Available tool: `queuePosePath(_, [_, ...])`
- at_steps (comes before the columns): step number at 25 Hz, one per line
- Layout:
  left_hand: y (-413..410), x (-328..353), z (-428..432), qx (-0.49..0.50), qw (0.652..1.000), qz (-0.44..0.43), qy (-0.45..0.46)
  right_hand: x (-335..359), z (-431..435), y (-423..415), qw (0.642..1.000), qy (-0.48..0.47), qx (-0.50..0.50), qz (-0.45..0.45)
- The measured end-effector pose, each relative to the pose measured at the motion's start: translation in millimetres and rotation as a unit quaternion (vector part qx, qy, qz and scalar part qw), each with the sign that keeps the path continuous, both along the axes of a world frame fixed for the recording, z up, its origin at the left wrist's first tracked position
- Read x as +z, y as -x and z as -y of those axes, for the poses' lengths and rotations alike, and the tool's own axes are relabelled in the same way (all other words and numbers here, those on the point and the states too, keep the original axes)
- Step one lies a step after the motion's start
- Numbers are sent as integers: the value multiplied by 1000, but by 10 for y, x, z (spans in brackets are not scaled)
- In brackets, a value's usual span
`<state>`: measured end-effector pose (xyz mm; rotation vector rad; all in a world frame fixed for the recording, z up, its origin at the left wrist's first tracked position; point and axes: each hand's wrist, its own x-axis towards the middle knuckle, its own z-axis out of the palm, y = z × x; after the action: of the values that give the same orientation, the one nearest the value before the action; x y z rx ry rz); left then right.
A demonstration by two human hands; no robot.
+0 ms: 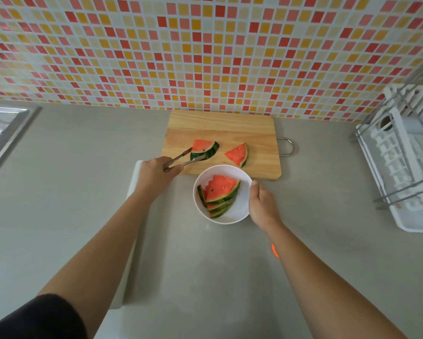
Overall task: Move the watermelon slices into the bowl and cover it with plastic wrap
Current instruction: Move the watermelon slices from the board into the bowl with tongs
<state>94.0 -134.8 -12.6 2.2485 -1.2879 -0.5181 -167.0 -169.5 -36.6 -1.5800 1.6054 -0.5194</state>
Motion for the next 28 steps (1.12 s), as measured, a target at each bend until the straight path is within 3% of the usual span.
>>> queuePosePath(5, [-23,2,114,-13,998,-62,-26,9,8,-11,1000,1,0,2])
queuePosePath(8, [32,-44,102,1,996,-94,4,10,7,-10,1000,-1,1,1])
queuePosePath(13, [187,-109,-4,-13,993,-13,113,7,5,-8,1000,1,-2,4])
queuePosePath(16, [197,-160,-39,-26,991,13,129,7,6,-7,1000,1,0,7])
queuePosePath(19, [122,-226,-33,34,990,-112,75,16,9,-10,1000,0,2,3])
queuePosePath(23, [56,-250,61,107,944,-312,20,14,13,-12,1000,4,4,-4])
queuePosePath(28, [-125,-221,200,122,939,-320,0,1,18,-12,1000,6,3,-4])
